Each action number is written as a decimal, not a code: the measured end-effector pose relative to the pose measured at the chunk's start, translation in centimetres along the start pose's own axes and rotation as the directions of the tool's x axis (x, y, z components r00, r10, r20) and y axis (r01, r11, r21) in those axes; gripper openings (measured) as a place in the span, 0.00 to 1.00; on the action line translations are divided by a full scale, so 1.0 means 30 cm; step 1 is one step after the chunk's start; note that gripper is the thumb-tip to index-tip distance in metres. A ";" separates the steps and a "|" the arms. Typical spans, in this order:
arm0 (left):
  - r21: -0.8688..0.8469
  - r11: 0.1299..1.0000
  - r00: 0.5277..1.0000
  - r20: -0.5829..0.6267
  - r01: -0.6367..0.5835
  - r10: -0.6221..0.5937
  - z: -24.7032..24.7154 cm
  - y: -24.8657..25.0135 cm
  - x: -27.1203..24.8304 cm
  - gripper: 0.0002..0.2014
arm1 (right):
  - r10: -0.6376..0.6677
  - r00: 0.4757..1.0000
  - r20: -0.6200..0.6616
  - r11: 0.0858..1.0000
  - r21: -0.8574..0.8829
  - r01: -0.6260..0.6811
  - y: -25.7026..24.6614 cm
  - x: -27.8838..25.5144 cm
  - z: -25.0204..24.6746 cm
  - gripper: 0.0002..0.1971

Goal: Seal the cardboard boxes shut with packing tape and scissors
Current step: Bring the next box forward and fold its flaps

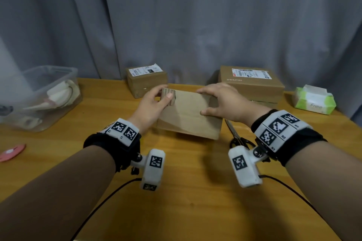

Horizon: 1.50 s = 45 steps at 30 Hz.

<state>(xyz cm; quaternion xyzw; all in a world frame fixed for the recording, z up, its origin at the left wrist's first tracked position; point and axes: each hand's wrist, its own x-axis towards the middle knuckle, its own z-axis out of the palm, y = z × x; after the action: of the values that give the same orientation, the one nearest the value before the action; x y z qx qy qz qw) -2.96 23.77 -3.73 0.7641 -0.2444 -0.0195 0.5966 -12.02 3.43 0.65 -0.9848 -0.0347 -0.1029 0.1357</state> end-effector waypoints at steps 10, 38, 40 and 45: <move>0.109 0.992 0.996 -0.061 0.067 -0.061 -0.005 -0.045 0.013 0.24 | 0.215 0.972 0.089 0.926 0.296 -0.232 0.061 -0.054 0.042 0.43; 0.685 0.718 0.969 0.238 -0.125 -0.058 0.088 0.108 0.077 0.18 | 0.185 0.978 0.093 0.980 0.053 -0.190 0.002 0.049 -0.015 0.05; 0.711 0.690 0.973 0.229 -0.136 -0.044 0.088 0.114 0.064 0.17 | 0.136 0.986 0.096 0.987 0.071 -0.144 -0.006 0.039 -0.020 0.06; 0.643 0.737 0.943 0.333 -0.208 -0.025 0.071 0.100 0.050 0.18 | 0.061 0.993 0.103 0.972 0.220 -0.082 -0.018 0.010 -0.037 0.07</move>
<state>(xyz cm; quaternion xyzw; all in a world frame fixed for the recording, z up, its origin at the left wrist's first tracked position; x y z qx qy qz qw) -3.38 20.75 -1.17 0.9003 -0.3660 -0.0240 0.2344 -12.01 3.67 1.91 -0.9676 -0.0170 -0.0462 0.2476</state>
